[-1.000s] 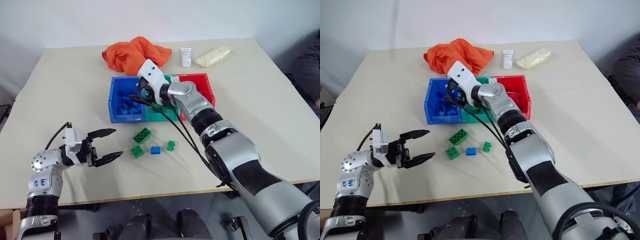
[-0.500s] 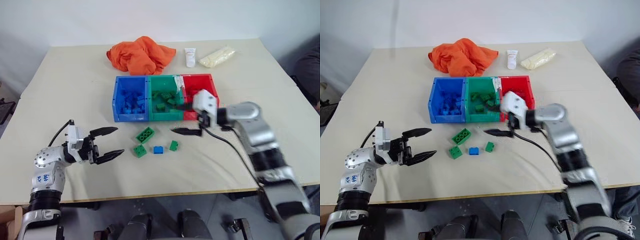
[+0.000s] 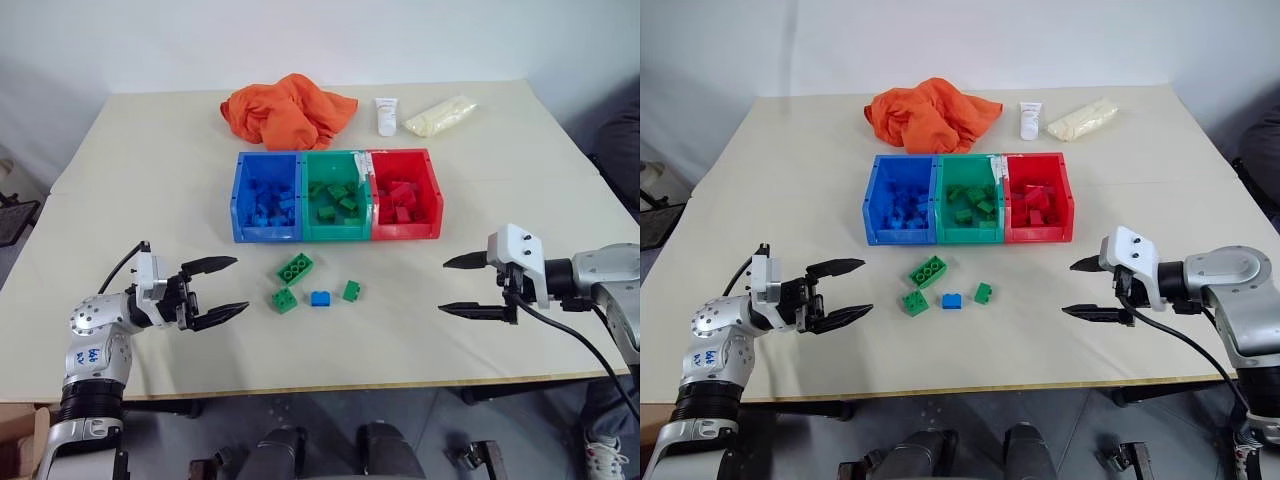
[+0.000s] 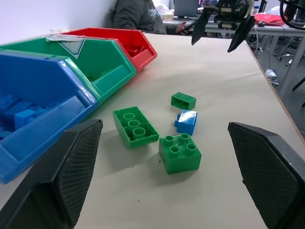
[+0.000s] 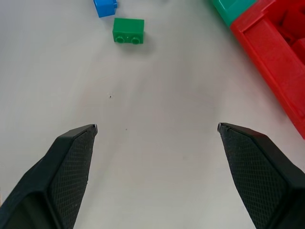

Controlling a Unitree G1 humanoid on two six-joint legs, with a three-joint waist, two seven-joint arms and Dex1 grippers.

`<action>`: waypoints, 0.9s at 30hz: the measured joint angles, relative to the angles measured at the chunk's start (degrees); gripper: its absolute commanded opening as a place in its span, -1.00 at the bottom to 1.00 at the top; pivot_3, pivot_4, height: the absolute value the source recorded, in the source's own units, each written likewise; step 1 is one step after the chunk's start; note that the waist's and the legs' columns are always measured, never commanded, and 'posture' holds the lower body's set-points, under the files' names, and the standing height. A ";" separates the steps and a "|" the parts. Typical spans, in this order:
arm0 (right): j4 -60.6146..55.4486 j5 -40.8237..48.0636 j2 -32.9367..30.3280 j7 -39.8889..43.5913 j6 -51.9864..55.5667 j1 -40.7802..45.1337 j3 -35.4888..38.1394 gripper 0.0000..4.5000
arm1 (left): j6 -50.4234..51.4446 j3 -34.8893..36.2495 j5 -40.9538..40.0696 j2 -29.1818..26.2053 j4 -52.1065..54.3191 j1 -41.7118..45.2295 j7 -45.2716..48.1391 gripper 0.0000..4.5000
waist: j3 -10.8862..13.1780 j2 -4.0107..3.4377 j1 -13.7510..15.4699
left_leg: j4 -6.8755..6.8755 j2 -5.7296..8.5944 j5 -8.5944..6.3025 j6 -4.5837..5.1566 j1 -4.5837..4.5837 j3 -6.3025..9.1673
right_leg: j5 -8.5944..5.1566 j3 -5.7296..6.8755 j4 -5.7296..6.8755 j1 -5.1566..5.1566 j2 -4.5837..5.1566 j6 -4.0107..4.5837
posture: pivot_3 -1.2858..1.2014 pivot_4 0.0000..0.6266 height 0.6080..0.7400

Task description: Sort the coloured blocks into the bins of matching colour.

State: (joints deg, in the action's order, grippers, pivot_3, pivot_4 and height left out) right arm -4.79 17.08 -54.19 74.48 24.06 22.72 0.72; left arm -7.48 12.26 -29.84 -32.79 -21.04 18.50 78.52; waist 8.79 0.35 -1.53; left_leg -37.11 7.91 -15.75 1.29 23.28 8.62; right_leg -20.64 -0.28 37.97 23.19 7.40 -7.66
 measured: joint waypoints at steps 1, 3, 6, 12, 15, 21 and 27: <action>-0.42 -0.01 0.80 -0.03 0.34 0.80 -1.16 0.89 | 0.03 0.01 0.00 0.00 0.05 0.00 0.01 1.00 | 0.00 0.00 -0.05 | 0.00 0.00 0.00 0.00 0.00 0.00 | 0.00 0.00 -0.01 0.00 0.00 0.00 | 0.03 -0.52 1.00; -1.99 0.05 2.49 0.05 1.09 2.05 -4.14 0.89 | 0.14 0.00 0.00 0.01 0.27 -0.01 0.05 1.00 | 0.00 0.00 -0.07 | 0.02 -0.02 0.00 0.00 0.00 0.01 | 0.00 0.01 -0.01 0.01 -0.01 0.00 | 0.03 -0.52 1.00; -2.34 -0.30 5.23 0.55 1.44 4.63 -8.56 0.89 | 0.44 0.13 -0.01 -0.21 0.67 -0.65 0.06 1.00 | 0.00 0.01 -0.10 | 0.01 -0.02 0.00 0.00 -0.01 0.02 | 0.00 0.02 -0.01 -0.01 0.00 0.00 | 0.03 -0.52 1.00; 7.16 -6.24 17.08 0.89 -3.66 16.54 -19.63 0.89 | 1.06 -0.04 -0.05 0.07 2.93 -1.20 -0.22 1.00 | 0.00 0.02 -0.17 | 0.01 -0.04 0.01 -0.01 -0.03 0.04 | 0.00 0.03 -0.02 -0.02 -0.04 0.00 | 0.03 -0.52 1.00; 13.38 -8.26 20.74 1.10 -7.09 20.91 -21.71 0.89 | 1.16 0.17 -0.05 0.12 3.80 -1.75 -0.80 1.00 | 0.00 0.02 -0.06 | 0.00 -0.01 0.00 -0.01 -0.03 0.18 | 0.00 0.07 0.02 -0.04 -0.03 0.00 | 0.03 -0.52 1.00; 25.79 -12.54 23.34 4.04 -15.09 24.40 -24.68 0.89 | 1.17 0.59 -0.10 0.22 6.90 -4.89 -2.60 1.00 | 0.00 0.02 -0.14 | 0.00 0.02 0.00 0.00 -0.04 0.23 | 0.01 0.09 0.03 -0.06 -0.03 0.00 | 0.03 -0.52 1.00; 35.76 -15.79 25.01 6.35 -21.71 27.96 -25.48 0.47 | 1.16 1.19 -0.21 0.22 8.77 -6.65 -4.17 1.00 | 0.00 0.02 -0.59 | 0.03 -0.02 0.01 -0.02 -0.07 0.20 | 0.01 0.09 0.04 -0.03 -0.07 0.00 | 0.03 -0.52 1.00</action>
State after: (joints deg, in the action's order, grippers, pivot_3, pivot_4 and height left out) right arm 30.98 1.29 -29.18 80.83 2.35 50.67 -24.76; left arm -6.31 13.45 -30.04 -32.57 -12.27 11.85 74.35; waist 8.79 0.36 -2.12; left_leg -37.08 7.89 -15.74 1.27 23.21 8.82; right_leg -20.63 -0.19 38.02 23.15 7.34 -7.66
